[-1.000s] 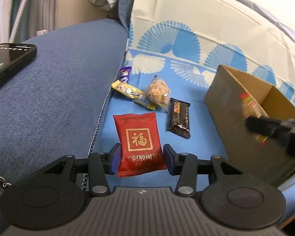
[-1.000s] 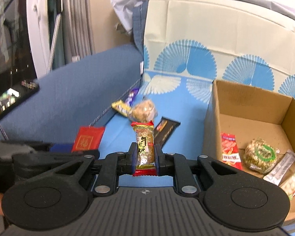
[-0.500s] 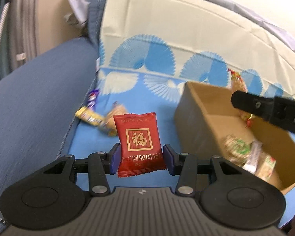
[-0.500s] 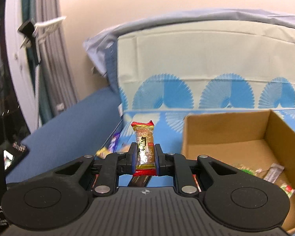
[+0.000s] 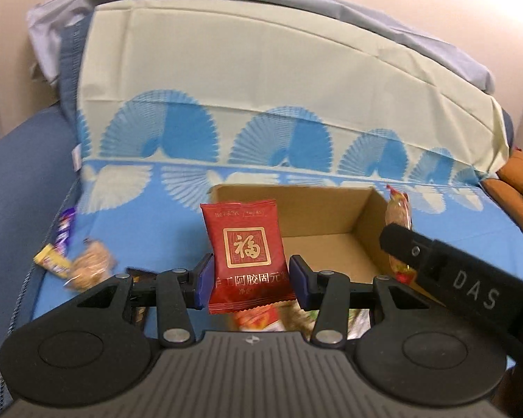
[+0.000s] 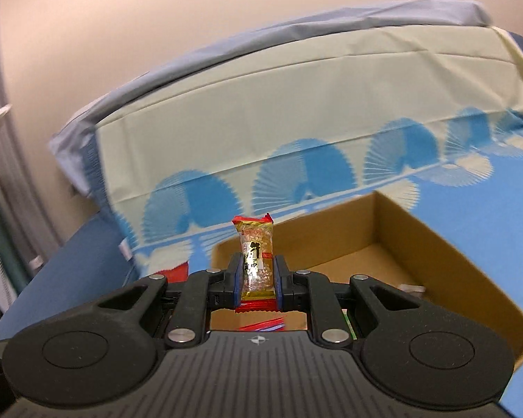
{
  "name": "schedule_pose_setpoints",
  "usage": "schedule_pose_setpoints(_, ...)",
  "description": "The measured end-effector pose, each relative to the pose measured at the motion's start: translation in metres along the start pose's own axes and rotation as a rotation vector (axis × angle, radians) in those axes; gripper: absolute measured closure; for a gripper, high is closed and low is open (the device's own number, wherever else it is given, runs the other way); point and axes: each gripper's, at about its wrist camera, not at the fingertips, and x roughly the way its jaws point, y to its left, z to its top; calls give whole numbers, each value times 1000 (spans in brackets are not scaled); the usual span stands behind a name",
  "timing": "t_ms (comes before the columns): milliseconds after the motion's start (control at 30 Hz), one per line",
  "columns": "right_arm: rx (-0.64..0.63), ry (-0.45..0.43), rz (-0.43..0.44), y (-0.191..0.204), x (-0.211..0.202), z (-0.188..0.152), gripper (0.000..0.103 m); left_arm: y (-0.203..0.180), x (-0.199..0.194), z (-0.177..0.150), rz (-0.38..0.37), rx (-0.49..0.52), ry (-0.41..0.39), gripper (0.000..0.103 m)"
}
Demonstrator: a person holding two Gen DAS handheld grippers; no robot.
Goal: Organize snacks
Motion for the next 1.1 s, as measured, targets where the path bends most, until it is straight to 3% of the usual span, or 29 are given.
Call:
schedule_pose_setpoints(433, 143, -63, -150, -53, -8, 6, 84, -45, 11, 26, -101, 25, -35, 52)
schedule_pose_setpoints(533, 149, -36, -198, -54, -4, 2, 74, -51, 2, 33, -137, 30, -73, 42)
schedule_pose_setpoints(600, 157, -30, -203, -55, -1, 0, 61, -54, -5, 34, -150, 39, -95, 41)
schedule_pose_setpoints(667, 138, -27, -202, -52, 0, -1, 59, -54, -13, 31, -158, 55, -114, 41)
schedule_pose_setpoints(900, 65, -4, -181, -36, 6, -9, 54, -12, -43, 0, -133, 46, -156, 40)
schedule_pose_setpoints(1100, -35, 18, -150, -10, 9, -23, 53, 51, -65, -32, -67, -5, -165, 48)
